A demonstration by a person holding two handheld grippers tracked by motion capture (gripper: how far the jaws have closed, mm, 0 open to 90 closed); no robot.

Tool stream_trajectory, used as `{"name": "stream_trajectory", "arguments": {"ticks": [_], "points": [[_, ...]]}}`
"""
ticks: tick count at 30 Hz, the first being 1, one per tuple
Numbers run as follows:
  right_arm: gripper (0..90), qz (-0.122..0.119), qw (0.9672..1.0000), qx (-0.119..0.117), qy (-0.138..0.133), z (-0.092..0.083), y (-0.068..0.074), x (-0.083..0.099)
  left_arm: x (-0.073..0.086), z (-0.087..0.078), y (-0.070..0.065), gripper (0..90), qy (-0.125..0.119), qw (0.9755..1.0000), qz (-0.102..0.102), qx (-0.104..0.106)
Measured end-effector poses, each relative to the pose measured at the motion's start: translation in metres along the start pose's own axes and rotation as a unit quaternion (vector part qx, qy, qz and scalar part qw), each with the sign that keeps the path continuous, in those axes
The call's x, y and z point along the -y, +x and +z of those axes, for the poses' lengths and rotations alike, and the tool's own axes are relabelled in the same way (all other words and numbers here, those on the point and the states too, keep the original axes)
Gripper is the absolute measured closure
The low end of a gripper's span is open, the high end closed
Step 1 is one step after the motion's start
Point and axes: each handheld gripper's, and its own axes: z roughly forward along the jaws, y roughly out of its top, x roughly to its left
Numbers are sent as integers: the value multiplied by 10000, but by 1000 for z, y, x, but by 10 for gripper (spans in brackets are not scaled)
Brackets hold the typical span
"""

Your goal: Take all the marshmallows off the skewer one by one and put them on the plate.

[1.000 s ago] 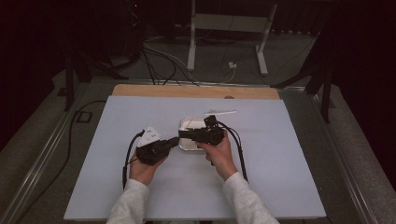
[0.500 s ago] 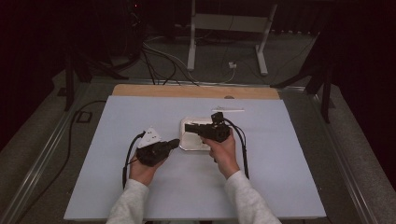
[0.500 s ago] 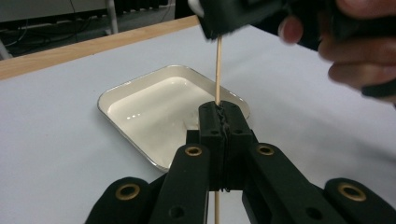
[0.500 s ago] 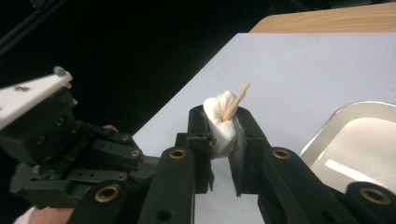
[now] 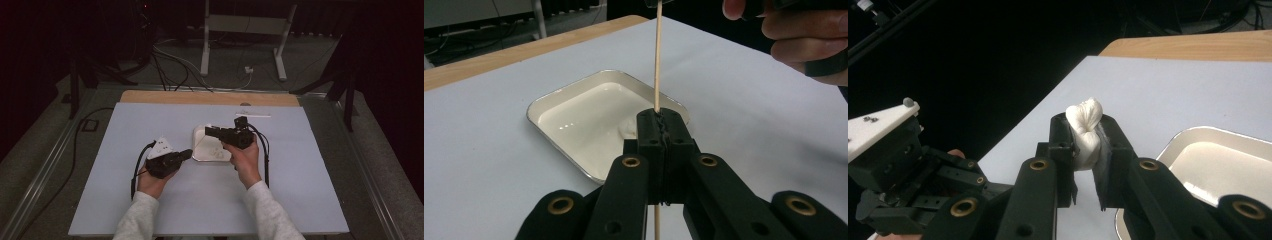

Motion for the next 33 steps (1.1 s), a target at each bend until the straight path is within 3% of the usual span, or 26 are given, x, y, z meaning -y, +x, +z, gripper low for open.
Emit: {"name": "stream_trajectory", "arguments": {"ticks": [8, 10, 11, 13, 15, 22, 26, 33], "points": [[806, -5, 10000, 85, -19, -3, -2, -5, 0, -2, 1, 900, -22, 10000, -15, 48], [811, -23, 9997, 226, -125, -5, -2, -6, 1, -1, 2, 900, 154, 9998, 73, -98], [812, 36, 9989, 358, -314, -10, -4, -8, 3, -1, 3, 900, 205, 9997, 53, -116], [811, 143, 9982, 380, -430, -19, -11, -15, 6, -4, 9, 900, 35, 9997, -262, -9], [809, -107, 9982, 531, -242, -22, -10, -18, 4, -5, 10, 900, -21, 9996, -263, -34], [794, -284, 9971, 711, 48, -16, -15, -9, 1, -5, 6, 900, 0, 9996, -238, -135], [785, -454, 9930, 1032, 348, -12, -22, 1, 1, -5, 7, 900, -16, 9994, -292, -189], [772, -508, 9878, 1316, 653, -8, -36, 16, 0, -5, 6, 900, -60, 9991, -344, -225]]}}
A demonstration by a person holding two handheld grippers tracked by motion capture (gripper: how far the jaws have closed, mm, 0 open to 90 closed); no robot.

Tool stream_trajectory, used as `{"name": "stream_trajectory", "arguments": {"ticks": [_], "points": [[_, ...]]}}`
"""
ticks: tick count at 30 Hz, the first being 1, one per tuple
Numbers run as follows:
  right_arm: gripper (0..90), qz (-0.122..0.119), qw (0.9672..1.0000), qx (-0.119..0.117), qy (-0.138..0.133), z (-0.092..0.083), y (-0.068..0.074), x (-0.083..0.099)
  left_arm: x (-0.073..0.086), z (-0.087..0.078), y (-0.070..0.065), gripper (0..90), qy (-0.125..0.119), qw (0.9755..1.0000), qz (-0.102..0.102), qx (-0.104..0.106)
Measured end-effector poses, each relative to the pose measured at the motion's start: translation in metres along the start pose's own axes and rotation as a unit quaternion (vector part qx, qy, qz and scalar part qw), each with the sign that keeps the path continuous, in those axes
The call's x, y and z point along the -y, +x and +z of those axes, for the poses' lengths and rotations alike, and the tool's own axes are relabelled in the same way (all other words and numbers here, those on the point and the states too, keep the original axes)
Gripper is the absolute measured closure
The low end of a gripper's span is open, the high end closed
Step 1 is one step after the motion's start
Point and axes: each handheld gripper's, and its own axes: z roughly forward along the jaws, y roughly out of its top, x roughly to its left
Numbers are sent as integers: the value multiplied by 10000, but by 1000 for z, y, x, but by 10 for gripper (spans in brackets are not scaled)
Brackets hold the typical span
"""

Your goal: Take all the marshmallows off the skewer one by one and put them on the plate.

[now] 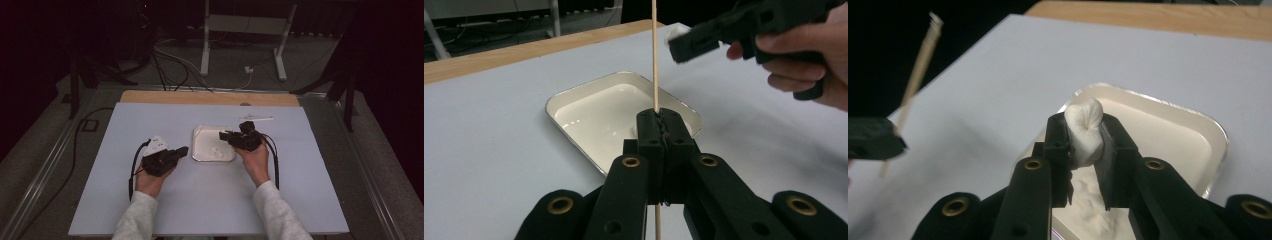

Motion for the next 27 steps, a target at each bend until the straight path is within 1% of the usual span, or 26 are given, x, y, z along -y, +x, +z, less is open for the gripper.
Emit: {"name": "stream_trajectory", "arguments": {"ticks": [2, 6, 10, 15, 22, 24, 27], "points": [[771, -10, 9999, 90, 71, 2, -2, 4, 0, 1, -1, 900, -16, 10000, -36, 29], [769, -46, 9996, 232, 177, 6, -3, 9, -2, 2, -3, 900, -33, 10000, -32, 40], [766, -113, 9990, 325, 272, 10, -4, 12, -3, 2, -3, 900, -57, 10000, -46, 34], [764, -62, 9985, 413, 352, 13, -8, 15, -3, 1, -3, 900, -81, 9999, -74, 1], [757, -114, 9969, 578, 528, 17, -11, 20, -4, 2, -5, 900, -89, 9998, -130, -72], [755, -83, 9964, 608, 581, 17, -13, 21, -6, 4, -6, 900, -81, 9998, -133, -127], [753, -117, 9955, 658, 675, 18, -14, 21, -10, 5, -8, 900, -101, 9997, -138, -148]]}}
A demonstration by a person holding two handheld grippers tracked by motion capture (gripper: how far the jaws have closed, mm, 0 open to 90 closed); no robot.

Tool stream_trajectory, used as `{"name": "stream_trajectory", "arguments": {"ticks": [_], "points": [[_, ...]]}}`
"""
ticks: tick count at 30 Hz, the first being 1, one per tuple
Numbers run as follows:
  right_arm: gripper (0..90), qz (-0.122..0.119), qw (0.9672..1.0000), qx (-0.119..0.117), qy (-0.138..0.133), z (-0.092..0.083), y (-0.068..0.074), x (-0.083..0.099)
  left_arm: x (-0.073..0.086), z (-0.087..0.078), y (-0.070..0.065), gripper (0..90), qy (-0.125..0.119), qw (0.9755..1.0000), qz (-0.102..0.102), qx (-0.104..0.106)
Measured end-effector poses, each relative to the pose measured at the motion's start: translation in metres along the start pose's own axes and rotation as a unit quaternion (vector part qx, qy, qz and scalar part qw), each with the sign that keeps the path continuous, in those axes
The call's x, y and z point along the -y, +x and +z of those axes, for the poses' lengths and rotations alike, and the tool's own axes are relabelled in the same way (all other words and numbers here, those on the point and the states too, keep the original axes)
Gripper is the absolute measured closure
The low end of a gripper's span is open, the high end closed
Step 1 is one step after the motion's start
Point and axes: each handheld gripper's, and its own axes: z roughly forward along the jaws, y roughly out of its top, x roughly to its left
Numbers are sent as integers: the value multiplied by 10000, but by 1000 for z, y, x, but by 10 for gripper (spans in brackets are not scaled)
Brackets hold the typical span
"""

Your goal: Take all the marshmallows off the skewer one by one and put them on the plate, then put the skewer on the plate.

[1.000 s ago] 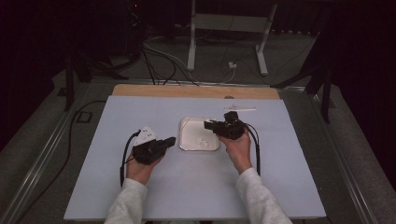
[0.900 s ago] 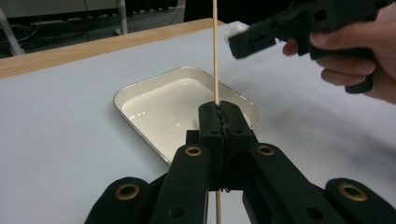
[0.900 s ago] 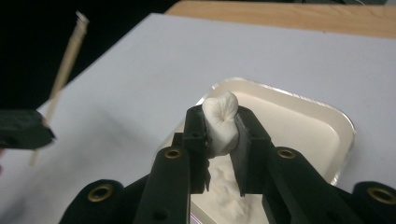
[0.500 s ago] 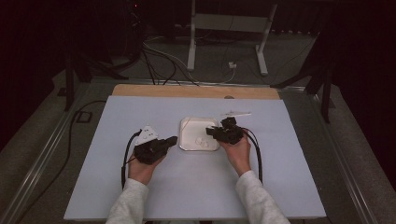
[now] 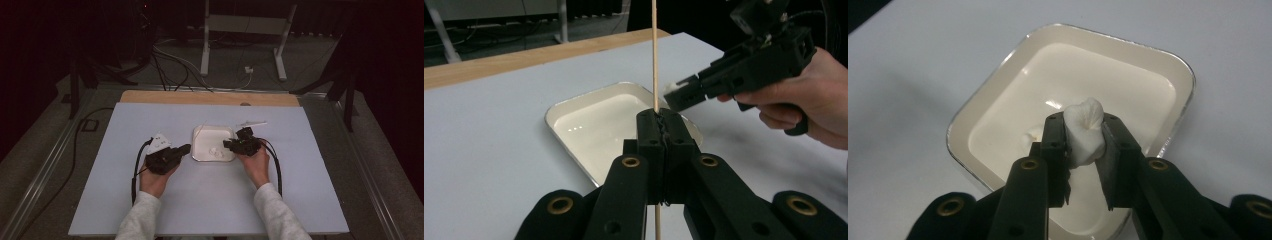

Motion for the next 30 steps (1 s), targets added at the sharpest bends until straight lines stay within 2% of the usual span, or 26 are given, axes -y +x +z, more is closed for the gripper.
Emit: {"name": "stream_trajectory", "arguments": {"ticks": [4, 7, 11, 13, 16, 18, 21, 26, 30], "points": [[736, 18, 10000, 4, 87, 2, -3, 2, -5, 4, -3, 900, -17, 10000, 16, -39], [594, 112, 9998, -67, 147, 5, -4, 3, -7, 8, -4, 900, 4, 10000, 12, -81], [367, 183, 9996, 57, 220, 8, -6, 4, -8, 16, -3, 900, 15, 9998, -48, -198], [347, 230, 9996, 16, 179, 6, -6, 5, -9, 20, -2, 900, -3, 9996, -131, -251], [231, 139, 9995, 258, -81, -1, -1, 8, -11, 26, 0, 900, -16, 9993, -204, -312], [181, 107, 9997, 214, -61, -5, 0, 9, -13, 32, 1, 900, -2, 9991, -243, -336], [153, 29, 9998, 208, -73, -11, 3, 12, -15, 41, 1, 900, 16, 9989, -279, -381], [127, -69, 9999, 28, -155, -22, 9, 16, -18, 55, 1, 900, 41, 9983, -368, -461], [94, -175, 9996, 25, -207, -30, 13, 21, -19, 64, 1, 900, 99, 9977, -383, -544]]}}
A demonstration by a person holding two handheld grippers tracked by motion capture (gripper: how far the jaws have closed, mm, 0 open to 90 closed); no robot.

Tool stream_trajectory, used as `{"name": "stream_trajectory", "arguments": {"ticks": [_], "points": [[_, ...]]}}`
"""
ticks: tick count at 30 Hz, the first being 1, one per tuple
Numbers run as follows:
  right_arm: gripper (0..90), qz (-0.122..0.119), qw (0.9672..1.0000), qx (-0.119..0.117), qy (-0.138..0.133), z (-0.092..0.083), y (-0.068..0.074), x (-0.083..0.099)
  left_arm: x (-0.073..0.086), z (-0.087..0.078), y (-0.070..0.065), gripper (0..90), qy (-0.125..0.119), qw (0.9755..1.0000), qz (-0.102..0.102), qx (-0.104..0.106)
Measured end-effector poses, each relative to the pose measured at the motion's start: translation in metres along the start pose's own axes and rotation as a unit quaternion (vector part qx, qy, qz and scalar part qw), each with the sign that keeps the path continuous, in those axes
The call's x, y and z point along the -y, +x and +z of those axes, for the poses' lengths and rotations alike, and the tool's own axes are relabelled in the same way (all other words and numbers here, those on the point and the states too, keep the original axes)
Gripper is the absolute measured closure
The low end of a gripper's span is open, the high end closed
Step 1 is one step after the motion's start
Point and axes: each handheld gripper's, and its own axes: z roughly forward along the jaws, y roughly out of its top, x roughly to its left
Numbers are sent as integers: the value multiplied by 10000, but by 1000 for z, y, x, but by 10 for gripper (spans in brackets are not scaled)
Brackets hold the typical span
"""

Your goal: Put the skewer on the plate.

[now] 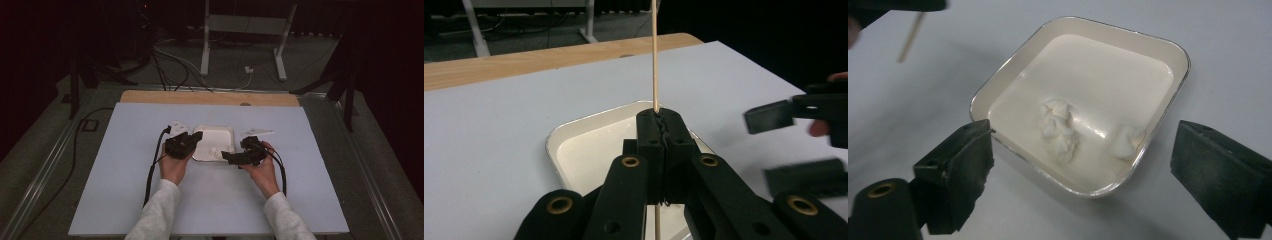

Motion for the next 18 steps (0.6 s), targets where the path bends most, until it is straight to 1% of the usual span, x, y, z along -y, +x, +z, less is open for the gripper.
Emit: {"name": "stream_trajectory", "arguments": {"ticks": [1, 7, 14, 18], "points": [[89, -9, 10000, -13, -29, -2, 1, 1, 0, 2, 0, 900, 21, 10000, 18, -31], [51, -120, 9997, -146, -164, -13, 4, 9, 1, 11, 0, 900, 107, 9999, -33, -124], [37, -212, 9991, -129, -350, -31, 3, 22, 4, 24, 2, 900, 208, 9994, -148, -218], [37, -214, 9989, -64, -401, -43, -3, 28, 7, 33, 2, 900, 297, 9990, -166, -282]]}}
